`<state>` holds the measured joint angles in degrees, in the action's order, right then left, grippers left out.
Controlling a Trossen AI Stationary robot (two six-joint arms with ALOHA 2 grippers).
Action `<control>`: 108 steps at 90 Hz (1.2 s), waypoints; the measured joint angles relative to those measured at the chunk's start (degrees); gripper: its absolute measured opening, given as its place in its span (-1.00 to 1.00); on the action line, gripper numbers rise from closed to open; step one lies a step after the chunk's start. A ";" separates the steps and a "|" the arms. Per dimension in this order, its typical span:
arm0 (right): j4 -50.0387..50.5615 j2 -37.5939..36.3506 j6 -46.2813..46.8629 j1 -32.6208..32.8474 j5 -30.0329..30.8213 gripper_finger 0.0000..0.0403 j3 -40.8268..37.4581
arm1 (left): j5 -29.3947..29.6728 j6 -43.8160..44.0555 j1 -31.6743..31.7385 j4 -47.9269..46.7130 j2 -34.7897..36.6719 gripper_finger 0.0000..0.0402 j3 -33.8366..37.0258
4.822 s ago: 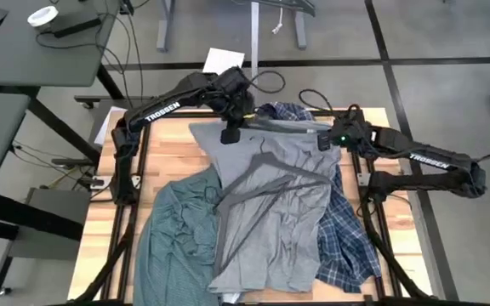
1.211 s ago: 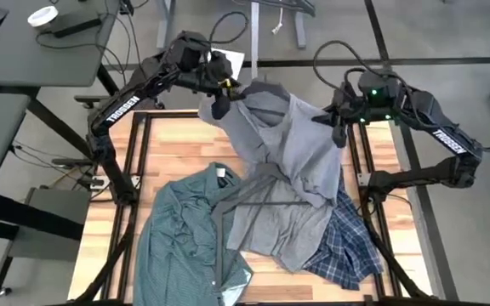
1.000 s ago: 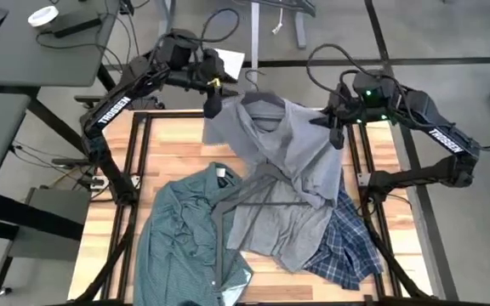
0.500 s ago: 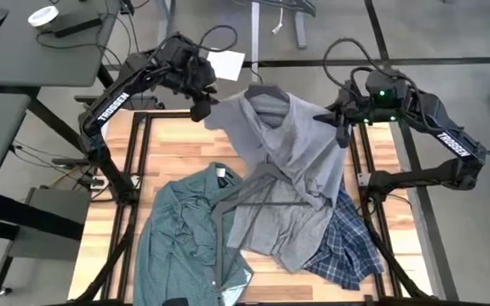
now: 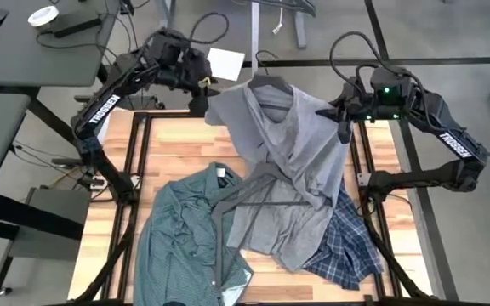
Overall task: Hang clothes
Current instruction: Put the gray t-shirt on the gray hanger
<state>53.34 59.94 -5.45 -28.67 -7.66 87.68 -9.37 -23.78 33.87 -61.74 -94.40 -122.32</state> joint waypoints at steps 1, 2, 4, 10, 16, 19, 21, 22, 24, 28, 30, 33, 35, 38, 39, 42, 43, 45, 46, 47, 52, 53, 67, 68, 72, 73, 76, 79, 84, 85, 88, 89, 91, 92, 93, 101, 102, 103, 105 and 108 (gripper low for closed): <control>-0.04 0.00 0.01 0.00 0.00 -0.86 0.00 | -0.15 -0.07 -0.01 0.18 -0.14 -0.27 0.14; -0.11 0.00 0.00 0.00 0.00 -0.86 0.00 | -0.32 -0.13 -0.01 0.38 -0.28 -0.27 0.29; -0.35 0.00 0.00 0.00 0.00 -0.86 0.00 | -0.67 -0.21 -0.03 0.95 -0.52 -0.27 0.70; -0.95 -0.05 -0.03 0.03 -0.03 -0.86 0.00 | -0.91 -0.21 -0.05 2.11 -1.58 -0.27 1.88; -0.85 -0.07 0.00 0.17 -0.07 -0.86 0.00 | -2.28 0.00 0.00 1.91 -2.59 -0.27 2.69; -0.68 -0.06 -0.03 0.17 -0.09 -0.86 0.00 | -2.88 0.04 -0.02 1.51 -3.11 -0.27 2.77; -0.66 -0.04 -0.07 0.12 -0.11 -0.86 0.00 | -2.93 -0.08 -0.12 0.97 -3.39 -0.27 2.77; -0.66 -0.04 -0.12 0.09 -0.14 -0.86 0.00 | -2.83 -0.19 -0.17 0.58 -3.45 -0.27 2.77; -0.63 -0.04 -0.20 0.13 -0.25 -0.86 0.00 | -2.36 -0.38 -0.23 -0.36 -3.55 -0.28 2.77; -0.55 -0.19 -0.31 0.13 -0.66 -0.86 0.00 | -0.51 -0.58 -0.27 -3.33 -3.73 -0.30 2.76; -0.51 -0.30 -0.40 0.15 -0.78 -0.86 0.00 | 0.48 -0.73 -0.10 -5.04 -3.82 -0.33 2.75; -0.58 -0.54 -0.62 0.15 -0.85 -0.86 0.00 | 1.24 -0.78 0.54 -7.29 -3.95 -0.38 2.75; -0.77 -0.79 -0.62 0.15 -0.85 -0.86 0.00 | 1.54 -0.74 1.16 -8.70 -4.00 -0.42 2.75; -1.20 -1.15 -0.62 0.15 -0.85 -0.86 0.00 | 1.91 -0.58 2.11 -10.81 -4.08 -0.50 2.90; -1.36 -1.30 -0.62 0.15 -0.85 -0.86 0.00 | 2.00 -0.56 2.41 -11.42 -4.09 -0.53 3.08; -1.79 -1.78 -0.60 0.15 -0.74 -0.86 0.00 | 2.12 -0.46 3.16 -12.86 -4.09 -0.64 3.83; -1.89 -1.95 -0.59 0.15 -0.69 -0.86 0.00 | 2.16 -0.43 3.38 -13.21 -4.09 -0.68 4.11; -2.00 -2.25 -0.57 0.12 -0.64 -0.86 0.00 | 2.17 -0.43 3.90 -13.84 -4.00 -0.75 4.72; -2.07 -2.39 -0.57 0.11 -0.62 -0.86 0.00 | 2.18 -0.40 4.13 -14.14 -3.93 -0.79 5.02; -2.13 -2.55 -0.57 0.10 -0.61 -0.86 0.00 | 2.19 -0.39 4.38 -14.46 -3.84 -0.83 5.37; -2.14 -3.26 -0.58 -0.22 -0.52 -0.86 0.00 | 1.95 -0.18 5.59 -15.96 -3.34 -0.94 7.36; -2.05 -3.37 -0.58 -0.35 -0.50 -0.86 -0.01 | 1.86 -0.04 5.73 -16.15 -3.25 -0.95 7.73; -2.27 -4.16 -0.15 -1.55 -0.55 -0.86 -0.06 | -1.49 0.72 6.84 -16.28 -1.64 -0.84 10.71; -2.50 -4.17 -0.14 -1.55 -0.55 -0.86 -0.05 | -1.55 0.76 6.85 -16.05 -1.51 -0.83 10.71; -2.99 -4.20 -0.13 -1.53 -0.54 -0.86 0.12 | -1.55 1.01 6.84 -15.43 -1.08 -0.81 10.22; -3.03 -4.21 -0.13 -1.55 -0.53 -0.86 0.15 | -1.56 1.08 6.83 -15.38 -1.01 -0.81 9.99; -2.99 -4.20 -0.15 -1.54 -0.42 -0.86 0.15 | -1.59 1.29 6.76 -15.29 -0.89 -0.80 9.00; -2.86 -4.04 -0.30 -1.53 -0.45 -0.86 0.15 | -1.96 1.77 6.72 -15.16 -0.78 -0.79 7.71; -2.73 -3.74 -0.39 -1.51 -0.51 -0.86 0.15 | -2.03 2.26 6.71 -14.44 -0.62 -0.79 5.15; -2.66 -3.63 -0.40 -1.49 -0.57 -0.86 0.15 | -1.95 2.28 6.74 -14.27 -0.59 -0.79 4.60; -2.50 -3.25 -0.42 -1.49 -0.80 -0.86 0.13 | -1.08 2.32 6.90 -13.90 -0.57 -0.79 3.06; -2.47 -3.17 -0.42 -1.49 -0.84 -0.86 0.13 | -0.76 2.33 6.93 -13.80 -0.56 -0.79 2.55; -2.40 -2.98 -0.39 -1.49 -0.85 -0.86 0.11 | 0.31 2.37 6.99 -13.46 -0.51 -0.79 1.64; -2.36 -2.88 -0.38 -1.49 -0.84 -0.86 0.11 | 0.65 2.37 7.02 -13.29 -0.51 -0.78 1.23; -2.32 -2.80 -0.38 -1.49 -0.83 -0.86 0.11 | 1.00 2.38 7.06 -13.09 -0.51 -0.78 0.83; -2.09 -2.23 -0.10 -1.49 -0.79 -0.86 0.11 | 2.67 2.52 7.21 -10.81 -0.51 -0.73 -1.33; -2.06 -2.14 -0.07 -1.49 -0.81 -0.86 0.11 | 2.70 2.60 7.23 -10.68 -0.51 -0.72 -1.58; -2.04 -2.04 0.01 -1.50 -0.80 -0.86 0.11 | 2.70 2.62 7.25 -10.58 -0.51 -0.71 -1.81; -2.02 -1.85 0.05 -1.51 -0.77 -0.86 0.11 | 2.66 2.61 7.34 -10.44 -0.51 -0.69 -2.28; -1.92 -1.50 0.04 -1.51 -0.78 -0.86 0.11 | 2.63 2.37 7.39 -10.17 -0.53 -0.66 -2.94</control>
<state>51.42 58.44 -5.41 -30.17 -8.44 87.79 -6.74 -21.41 41.25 -71.91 -94.93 -125.26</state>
